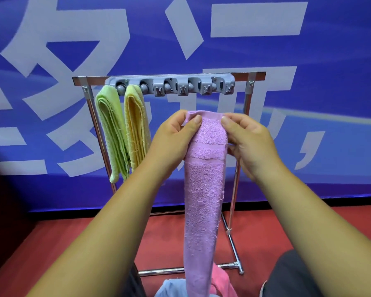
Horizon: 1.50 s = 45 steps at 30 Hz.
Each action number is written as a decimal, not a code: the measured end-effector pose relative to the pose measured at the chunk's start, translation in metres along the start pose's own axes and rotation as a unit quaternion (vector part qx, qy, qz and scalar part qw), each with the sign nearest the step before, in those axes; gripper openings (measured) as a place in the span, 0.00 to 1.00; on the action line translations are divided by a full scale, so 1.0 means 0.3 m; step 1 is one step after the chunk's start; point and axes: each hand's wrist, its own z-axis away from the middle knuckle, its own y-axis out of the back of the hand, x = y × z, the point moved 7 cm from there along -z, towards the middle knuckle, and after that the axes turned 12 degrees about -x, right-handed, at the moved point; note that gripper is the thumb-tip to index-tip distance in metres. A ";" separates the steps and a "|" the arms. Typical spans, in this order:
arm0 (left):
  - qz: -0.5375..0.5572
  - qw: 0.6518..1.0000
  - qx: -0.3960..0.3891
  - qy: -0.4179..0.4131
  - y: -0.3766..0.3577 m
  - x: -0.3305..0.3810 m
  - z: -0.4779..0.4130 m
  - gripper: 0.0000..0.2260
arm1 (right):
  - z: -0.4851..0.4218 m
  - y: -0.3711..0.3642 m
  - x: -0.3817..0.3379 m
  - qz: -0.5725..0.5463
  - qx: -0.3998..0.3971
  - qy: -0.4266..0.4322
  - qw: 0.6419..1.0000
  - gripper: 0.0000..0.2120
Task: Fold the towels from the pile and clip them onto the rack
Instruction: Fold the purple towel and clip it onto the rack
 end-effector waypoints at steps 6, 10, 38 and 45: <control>-0.035 0.998 0.051 -0.001 0.048 -0.063 0.000 0.09 | 0.075 -0.047 0.203 -0.086 -0.080 -0.112 0.987 0.12; -0.052 0.995 0.080 0.028 0.085 -0.119 -0.001 0.14 | 0.108 -0.061 0.266 -0.090 -0.090 -0.114 0.985 0.04; 0.129 0.963 -0.097 0.215 0.013 -0.668 0.155 0.22 | 0.031 0.089 0.452 0.055 0.047 -0.137 0.988 0.05; 0.004 0.967 -0.137 0.216 -0.008 -0.803 0.174 0.10 | 0.035 0.198 0.590 -0.035 0.114 -0.175 0.977 0.06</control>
